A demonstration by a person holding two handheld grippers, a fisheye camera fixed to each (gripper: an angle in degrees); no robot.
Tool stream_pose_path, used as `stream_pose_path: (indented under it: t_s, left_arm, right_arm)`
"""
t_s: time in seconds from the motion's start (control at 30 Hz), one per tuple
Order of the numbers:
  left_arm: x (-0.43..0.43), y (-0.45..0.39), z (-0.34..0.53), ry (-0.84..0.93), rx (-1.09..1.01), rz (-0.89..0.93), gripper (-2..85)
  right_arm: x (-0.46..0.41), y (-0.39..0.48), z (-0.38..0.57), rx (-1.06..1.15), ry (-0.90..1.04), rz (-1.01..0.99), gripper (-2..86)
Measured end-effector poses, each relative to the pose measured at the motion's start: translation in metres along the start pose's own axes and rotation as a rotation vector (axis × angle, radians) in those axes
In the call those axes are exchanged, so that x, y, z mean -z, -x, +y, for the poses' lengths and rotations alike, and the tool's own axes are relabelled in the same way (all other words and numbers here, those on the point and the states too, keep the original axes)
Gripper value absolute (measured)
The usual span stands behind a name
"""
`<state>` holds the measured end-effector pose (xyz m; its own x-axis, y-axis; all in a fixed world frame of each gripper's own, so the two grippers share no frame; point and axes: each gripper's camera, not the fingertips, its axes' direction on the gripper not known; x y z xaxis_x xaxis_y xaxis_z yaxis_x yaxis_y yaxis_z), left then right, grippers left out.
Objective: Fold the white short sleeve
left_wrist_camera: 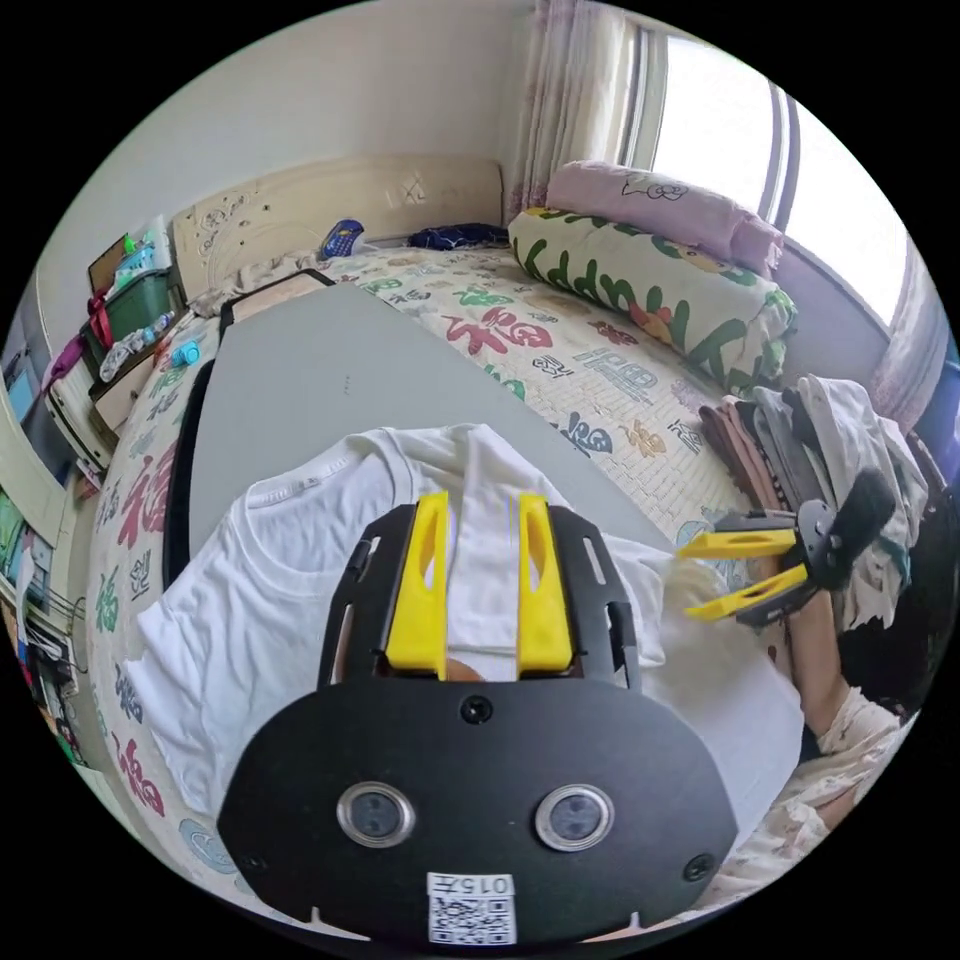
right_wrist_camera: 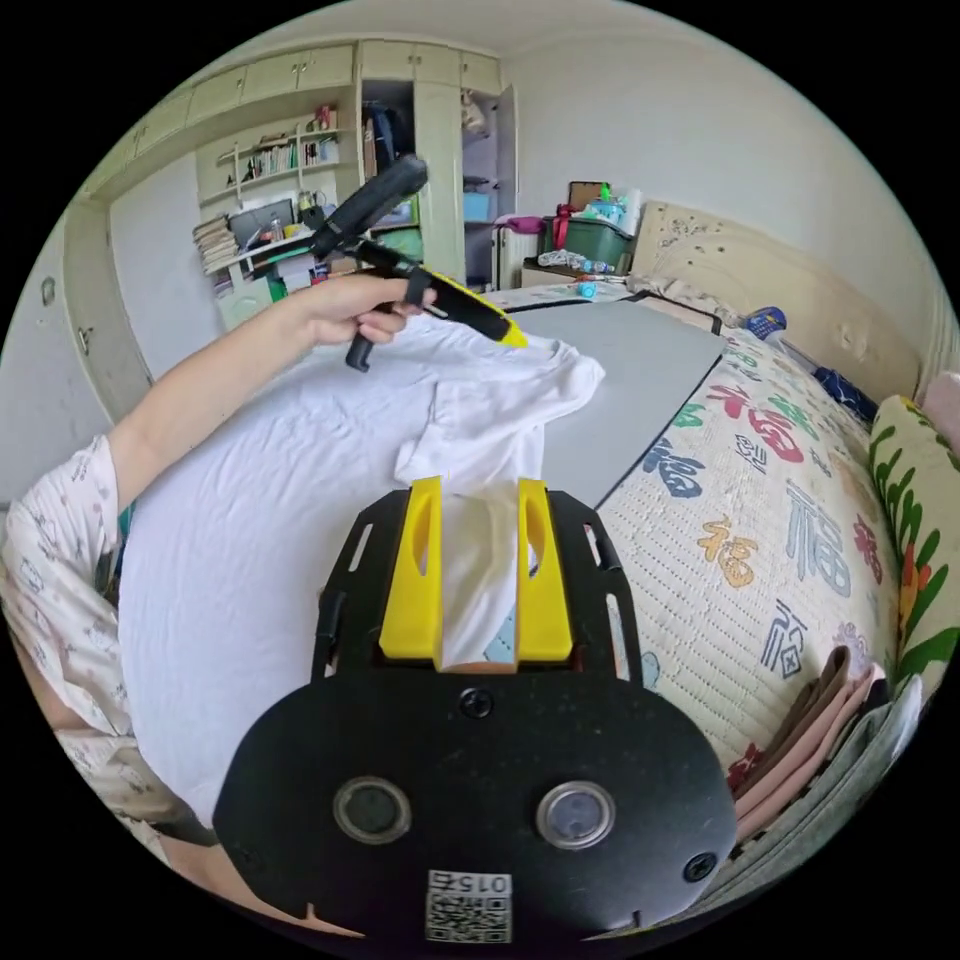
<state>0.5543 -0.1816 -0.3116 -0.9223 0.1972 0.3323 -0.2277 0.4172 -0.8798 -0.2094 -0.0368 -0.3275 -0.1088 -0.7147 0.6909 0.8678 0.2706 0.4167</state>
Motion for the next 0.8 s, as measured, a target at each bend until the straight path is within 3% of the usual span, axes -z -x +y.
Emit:
stream_pose_path:
  t_s: [0.27,0.4,0.53,0.67,0.8]
  left_arm:
    - [-0.133,-0.005,-0.044,0.108,0.114,0.048,8.0]
    - [-0.151,-0.038,-0.051,0.081,0.092,-0.066,6.6]
    - [-0.143,-0.076,-0.044,0.059,0.051,-0.16,7.5]
    - [-0.095,-0.106,-0.014,0.024,-0.02,-0.193,9.7]
    - [-0.068,-0.124,0.037,0.062,-0.072,-0.065,10.8]
  right_arm:
    - [-0.082,-0.01,0.047,-0.032,0.107,0.243,0.3]
    - [-0.1,-0.038,0.07,-0.135,0.169,0.285,-0.2]
    - [-0.107,-0.05,0.087,-0.156,0.177,0.293,2.0]
    - [-0.081,-0.059,0.107,-0.178,0.056,0.282,8.9]
    - [-0.076,-0.045,0.115,-0.089,-0.016,0.122,8.7]
